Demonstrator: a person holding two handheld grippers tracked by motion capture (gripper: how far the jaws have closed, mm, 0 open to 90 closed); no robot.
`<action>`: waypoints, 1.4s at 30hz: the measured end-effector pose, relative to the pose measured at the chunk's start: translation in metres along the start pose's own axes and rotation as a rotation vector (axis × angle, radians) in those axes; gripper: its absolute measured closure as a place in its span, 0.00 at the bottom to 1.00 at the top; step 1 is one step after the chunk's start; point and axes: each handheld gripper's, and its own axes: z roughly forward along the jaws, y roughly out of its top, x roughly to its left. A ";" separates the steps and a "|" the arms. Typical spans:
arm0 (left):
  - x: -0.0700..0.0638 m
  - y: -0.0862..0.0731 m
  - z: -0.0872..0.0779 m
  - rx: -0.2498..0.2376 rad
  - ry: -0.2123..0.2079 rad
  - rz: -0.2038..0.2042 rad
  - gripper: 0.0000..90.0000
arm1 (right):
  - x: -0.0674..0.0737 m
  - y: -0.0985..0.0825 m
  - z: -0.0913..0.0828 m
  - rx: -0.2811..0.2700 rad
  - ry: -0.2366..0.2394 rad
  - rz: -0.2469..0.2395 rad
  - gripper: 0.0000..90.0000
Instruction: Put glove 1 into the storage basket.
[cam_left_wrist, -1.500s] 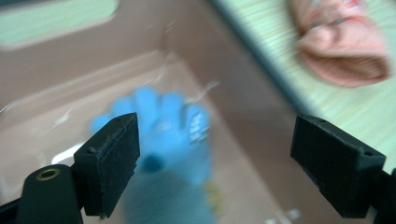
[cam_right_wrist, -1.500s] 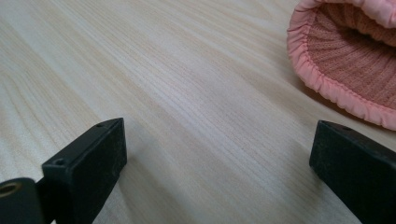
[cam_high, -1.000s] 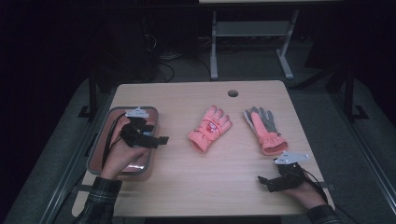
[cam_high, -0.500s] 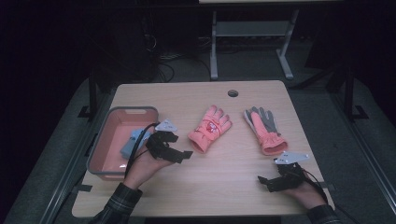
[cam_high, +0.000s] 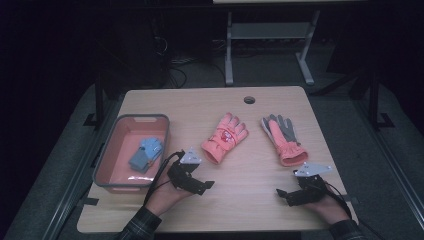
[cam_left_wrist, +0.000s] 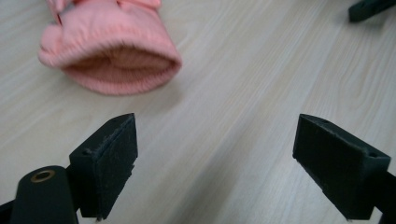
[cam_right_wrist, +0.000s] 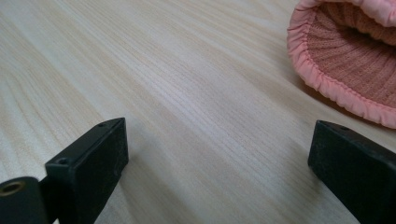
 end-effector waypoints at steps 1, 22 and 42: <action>-0.001 -0.003 0.002 0.003 0.000 0.003 0.15 | 0.000 0.000 0.000 0.000 -0.001 0.000 0.05; -0.003 -0.037 0.021 -0.023 0.037 0.074 0.14 | 0.005 0.012 -0.018 -0.005 0.030 0.001 0.41; -0.003 -0.039 0.022 -0.051 0.032 0.067 0.14 | -0.028 0.059 -0.037 -0.091 0.022 0.043 1.00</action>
